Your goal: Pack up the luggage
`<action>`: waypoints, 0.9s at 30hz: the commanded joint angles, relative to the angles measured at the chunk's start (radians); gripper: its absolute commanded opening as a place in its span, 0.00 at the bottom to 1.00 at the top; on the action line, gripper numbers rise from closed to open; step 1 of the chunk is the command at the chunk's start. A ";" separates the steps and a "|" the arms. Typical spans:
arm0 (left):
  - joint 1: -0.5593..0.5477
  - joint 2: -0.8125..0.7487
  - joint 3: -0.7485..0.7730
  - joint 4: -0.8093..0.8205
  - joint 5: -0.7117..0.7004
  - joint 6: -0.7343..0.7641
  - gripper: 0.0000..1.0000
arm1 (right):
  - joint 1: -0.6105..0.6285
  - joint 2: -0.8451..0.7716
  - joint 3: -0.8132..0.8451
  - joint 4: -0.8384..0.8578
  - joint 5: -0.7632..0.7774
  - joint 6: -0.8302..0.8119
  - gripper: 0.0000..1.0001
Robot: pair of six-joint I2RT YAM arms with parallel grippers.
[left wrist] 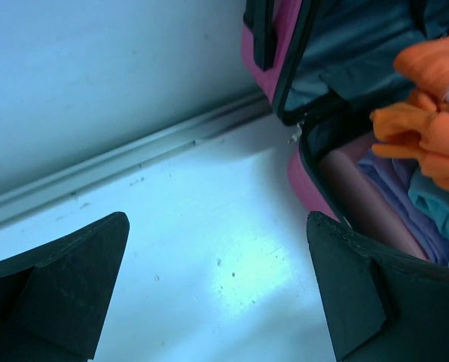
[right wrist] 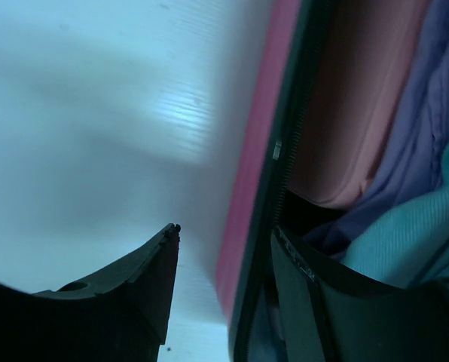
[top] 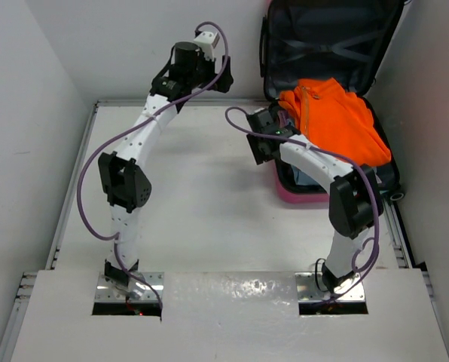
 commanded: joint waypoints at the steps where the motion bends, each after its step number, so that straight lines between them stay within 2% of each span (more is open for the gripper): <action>1: 0.009 -0.074 -0.022 0.001 -0.014 0.017 1.00 | -0.005 -0.035 -0.009 0.052 0.156 0.063 0.52; 8: 0.022 -0.097 -0.093 -0.011 -0.006 0.018 1.00 | 0.000 -0.029 -0.032 0.048 0.219 0.054 0.52; 16: 0.054 -0.117 -0.118 -0.009 -0.011 0.005 1.00 | -0.038 0.108 -0.038 0.080 0.118 0.101 0.49; 18: 0.064 -0.131 -0.139 -0.009 -0.008 0.002 1.00 | -0.064 0.139 -0.035 0.112 0.051 0.103 0.43; 19: 0.069 -0.135 -0.148 -0.009 -0.006 0.002 1.00 | -0.065 0.151 -0.026 0.133 0.031 0.068 0.31; 20: 0.071 -0.140 -0.156 -0.008 -0.005 0.002 1.00 | -0.065 0.169 -0.008 0.155 0.012 0.039 0.22; 21: 0.081 -0.148 -0.173 -0.008 -0.004 -0.001 1.00 | -0.060 0.194 0.065 0.140 -0.021 0.026 0.15; 22: 0.088 -0.151 -0.179 -0.006 -0.001 -0.005 1.00 | -0.060 0.256 0.112 0.102 -0.043 0.009 0.03; 23: 0.100 -0.154 -0.185 -0.005 0.000 -0.009 1.00 | -0.059 0.283 0.152 0.094 -0.072 -0.003 0.00; 27: 0.135 -0.172 -0.219 0.001 0.006 -0.021 1.00 | -0.032 0.372 0.339 0.080 -0.149 -0.032 0.00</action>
